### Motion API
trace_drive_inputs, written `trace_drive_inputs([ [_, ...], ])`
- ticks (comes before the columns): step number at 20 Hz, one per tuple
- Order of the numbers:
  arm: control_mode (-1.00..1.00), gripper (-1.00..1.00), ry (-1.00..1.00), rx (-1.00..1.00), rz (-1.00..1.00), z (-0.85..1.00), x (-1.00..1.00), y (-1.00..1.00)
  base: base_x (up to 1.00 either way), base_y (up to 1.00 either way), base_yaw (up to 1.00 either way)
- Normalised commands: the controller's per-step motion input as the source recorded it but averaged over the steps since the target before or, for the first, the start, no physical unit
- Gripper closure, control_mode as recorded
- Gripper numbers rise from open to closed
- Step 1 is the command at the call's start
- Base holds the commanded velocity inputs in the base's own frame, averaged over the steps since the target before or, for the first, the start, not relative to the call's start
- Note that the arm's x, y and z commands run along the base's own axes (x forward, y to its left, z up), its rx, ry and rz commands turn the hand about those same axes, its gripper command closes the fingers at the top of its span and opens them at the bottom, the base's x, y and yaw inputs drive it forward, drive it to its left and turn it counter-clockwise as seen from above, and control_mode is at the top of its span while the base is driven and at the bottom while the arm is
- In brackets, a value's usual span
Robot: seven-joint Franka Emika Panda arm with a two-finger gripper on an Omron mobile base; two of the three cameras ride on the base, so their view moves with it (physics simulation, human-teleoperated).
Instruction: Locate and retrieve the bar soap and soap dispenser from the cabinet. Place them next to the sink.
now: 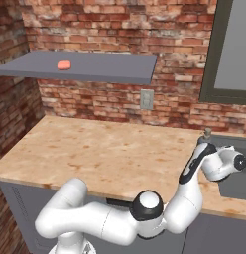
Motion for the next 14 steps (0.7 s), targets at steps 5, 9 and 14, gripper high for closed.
trace_drive_inputs([
  [5,-1.00,-1.00,0.07,0.00,0.06,0.00,0.00,0.00,0.00,0.00,0.00],
  [9,-1.00,-1.00,0.07,0.00,0.03,0.00,0.00,-0.01,0.00,0.00,0.00],
  [14,-1.00,-1.00,0.05,0.00,0.01,0.01,0.00,-0.11,0.00,0.00,0.00],
])
